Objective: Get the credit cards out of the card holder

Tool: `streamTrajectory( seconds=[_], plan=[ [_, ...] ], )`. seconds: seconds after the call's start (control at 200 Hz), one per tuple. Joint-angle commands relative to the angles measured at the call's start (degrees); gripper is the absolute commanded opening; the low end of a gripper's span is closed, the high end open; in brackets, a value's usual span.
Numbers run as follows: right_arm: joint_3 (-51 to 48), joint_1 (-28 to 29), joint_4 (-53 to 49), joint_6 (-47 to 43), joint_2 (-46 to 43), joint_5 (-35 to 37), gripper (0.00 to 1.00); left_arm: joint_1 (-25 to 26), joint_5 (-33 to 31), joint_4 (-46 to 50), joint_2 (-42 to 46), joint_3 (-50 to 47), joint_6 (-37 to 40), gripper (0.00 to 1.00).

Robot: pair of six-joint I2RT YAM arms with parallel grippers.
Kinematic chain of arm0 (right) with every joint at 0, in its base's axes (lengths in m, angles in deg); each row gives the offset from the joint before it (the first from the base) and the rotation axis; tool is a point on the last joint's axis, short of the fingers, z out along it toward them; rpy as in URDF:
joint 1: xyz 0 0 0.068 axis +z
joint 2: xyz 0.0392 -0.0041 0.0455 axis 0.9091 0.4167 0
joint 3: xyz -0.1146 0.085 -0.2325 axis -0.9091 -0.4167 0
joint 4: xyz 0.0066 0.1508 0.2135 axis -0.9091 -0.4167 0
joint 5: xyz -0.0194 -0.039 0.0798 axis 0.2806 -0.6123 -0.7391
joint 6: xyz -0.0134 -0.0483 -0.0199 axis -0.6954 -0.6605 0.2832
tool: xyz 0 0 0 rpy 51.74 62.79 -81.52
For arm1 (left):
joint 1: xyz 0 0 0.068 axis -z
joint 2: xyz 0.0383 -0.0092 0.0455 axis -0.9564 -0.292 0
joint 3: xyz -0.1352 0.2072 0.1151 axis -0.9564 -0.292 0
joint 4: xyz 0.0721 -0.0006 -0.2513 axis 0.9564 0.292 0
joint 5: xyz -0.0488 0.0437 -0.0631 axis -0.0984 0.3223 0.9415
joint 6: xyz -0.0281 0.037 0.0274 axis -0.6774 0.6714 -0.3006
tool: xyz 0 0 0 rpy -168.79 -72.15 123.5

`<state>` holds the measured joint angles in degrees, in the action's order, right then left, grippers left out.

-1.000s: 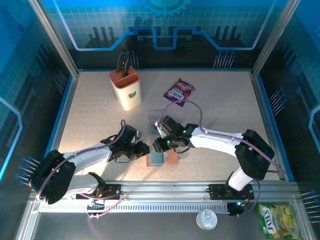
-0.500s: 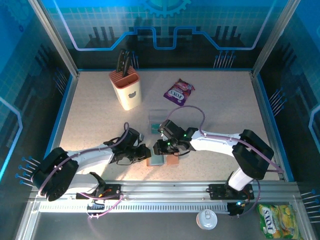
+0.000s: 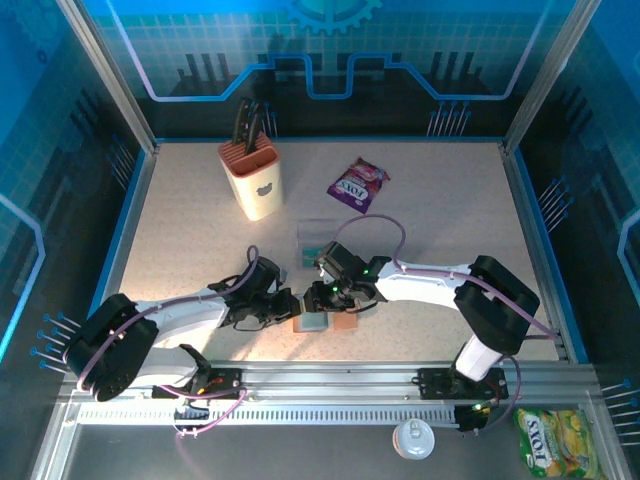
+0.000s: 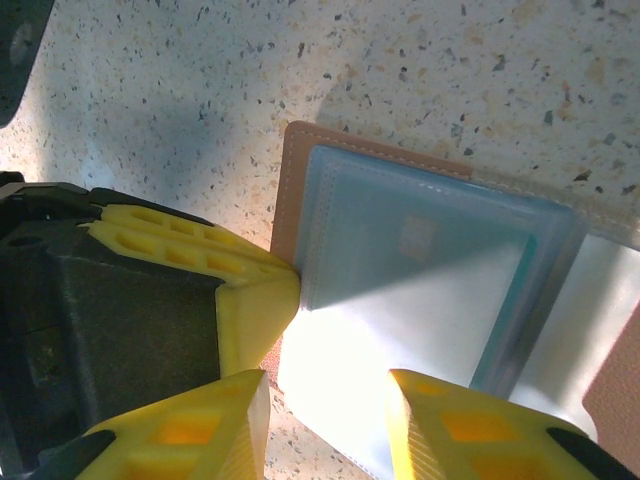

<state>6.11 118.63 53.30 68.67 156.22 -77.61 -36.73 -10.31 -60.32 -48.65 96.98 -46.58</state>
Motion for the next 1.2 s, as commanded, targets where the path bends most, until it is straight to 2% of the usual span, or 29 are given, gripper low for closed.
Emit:
streamTrajectory(
  seconds=[0.0,1.196],
  plan=[
    [-0.60,0.87,-0.13,0.57,0.36,0.14,0.37,0.36,-1.43,0.96,-0.72,-0.99,0.05,0.11],
    [0.72,1.59,-3.44,0.09,3.44,1.76,0.45,0.36,-1.97,0.91,-1.45,-1.58,-0.13,0.11]
  ],
)
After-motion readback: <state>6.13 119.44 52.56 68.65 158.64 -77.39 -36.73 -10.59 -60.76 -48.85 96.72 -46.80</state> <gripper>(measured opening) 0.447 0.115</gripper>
